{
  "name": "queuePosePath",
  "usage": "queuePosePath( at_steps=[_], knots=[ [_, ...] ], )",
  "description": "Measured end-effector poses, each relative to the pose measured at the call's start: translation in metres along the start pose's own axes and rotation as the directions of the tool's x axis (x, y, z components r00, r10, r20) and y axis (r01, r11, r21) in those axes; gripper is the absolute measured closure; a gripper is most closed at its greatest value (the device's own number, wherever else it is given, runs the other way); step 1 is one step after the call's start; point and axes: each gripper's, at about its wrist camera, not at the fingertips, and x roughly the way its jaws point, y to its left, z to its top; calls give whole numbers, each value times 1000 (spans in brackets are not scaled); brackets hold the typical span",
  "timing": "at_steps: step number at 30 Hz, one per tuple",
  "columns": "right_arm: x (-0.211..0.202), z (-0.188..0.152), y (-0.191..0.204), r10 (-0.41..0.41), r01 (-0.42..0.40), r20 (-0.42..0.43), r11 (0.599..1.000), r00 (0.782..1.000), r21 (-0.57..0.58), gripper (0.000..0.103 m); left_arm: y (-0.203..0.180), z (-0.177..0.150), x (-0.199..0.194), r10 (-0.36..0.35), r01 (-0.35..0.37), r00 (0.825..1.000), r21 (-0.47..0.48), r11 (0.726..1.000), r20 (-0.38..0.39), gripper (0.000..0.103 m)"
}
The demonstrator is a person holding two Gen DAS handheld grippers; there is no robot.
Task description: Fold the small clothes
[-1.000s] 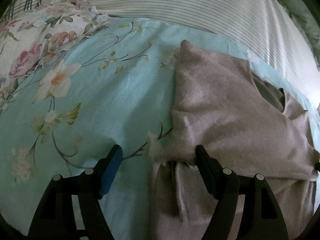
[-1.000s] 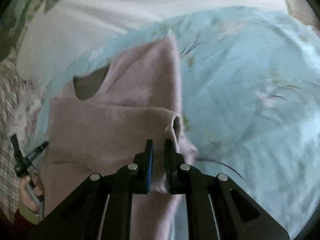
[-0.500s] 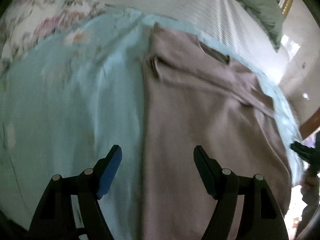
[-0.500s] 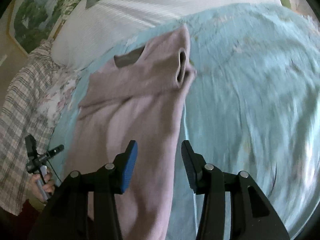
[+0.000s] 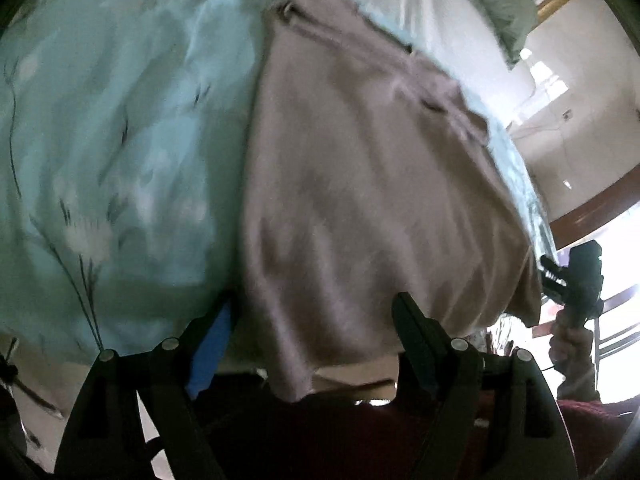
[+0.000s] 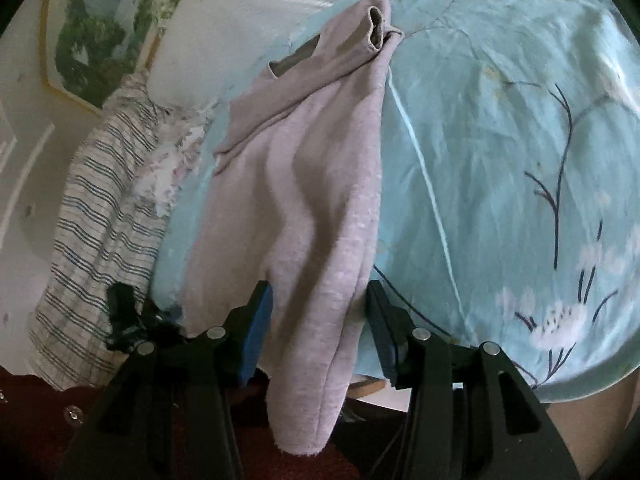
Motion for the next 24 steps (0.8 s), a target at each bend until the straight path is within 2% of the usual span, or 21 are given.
queuePosePath(
  at_steps=[3, 4, 5, 6, 7, 8, 11, 13, 14, 17, 19, 20, 22, 23, 24],
  knots=[
    [3, 3, -2, 20, -20, 16, 1000, 1000, 20, 54, 0, 3, -1, -26, 27, 1000, -5, 1000, 16, 28],
    [4, 4, -2, 17, -17, 17, 1000, 1000, 16, 57, -2, 6, -1, -32, 32, 999, -4, 999, 19, 36],
    [7, 6, -2, 18, -18, 6, 1000, 1000, 15, 72, -3, 8, 1, -24, 24, 1000, -3, 1000, 20, 44],
    [8, 7, -4, 27, -26, -10, 999, 1000, 21, 96, -5, 10, 2, -10, 10, 1000, 4, 1000, 21, 64],
    [4, 7, -5, 32, -32, -1, 999, 999, 25, 96, -6, 11, 3, 8, -8, 1000, 17, 1000, 20, 90],
    [-3, 8, -6, 44, -44, 20, 999, 999, 30, 96, -6, 12, 3, 10, -10, 1000, 30, 1000, 15, 94],
    [-38, 12, -17, 89, -96, 118, 994, 989, 57, 96, -5, 8, -17, -8, 4, 999, 76, 997, 53, 95],
    [-52, 15, -27, 102, -115, 154, 991, 983, 76, 98, -4, 8, -30, -24, 16, 997, 102, 995, 75, 95],
    [-53, 16, -31, 99, -113, 156, 990, 983, 82, 101, 0, 9, -32, -31, 23, 997, 102, 995, 75, 95],
    [-48, 13, -38, 85, -98, 131, 990, 988, 98, 99, 10, 12, -23, -33, 31, 999, 80, 996, 32, 91],
    [-43, 8, -40, 67, -77, 102, 992, 993, 98, 99, 15, 11, -16, -29, 28, 1000, 70, 997, 7, 77],
    [-42, 5, -41, 62, -71, 90, 993, 994, 94, 97, 17, 12, -12, -41, 41, 999, 61, 997, -7, 74],
    [-39, 0, -40, 60, -65, 66, 995, 996, 78, 78, 18, 11, -6, -66, 67, 998, 52, 996, -15, 66],
    [-37, -3, -38, 75, -79, 54, 995, 996, 64, 57, 17, 12, -5, -83, 84, 996, 51, 995, -17, 63],
    [-37, -4, -36, 100, -102, 48, 994, 994, 43, 49, 15, 13, -4, -98, 99, 995, 52, 994, -21, 54]
  ],
)
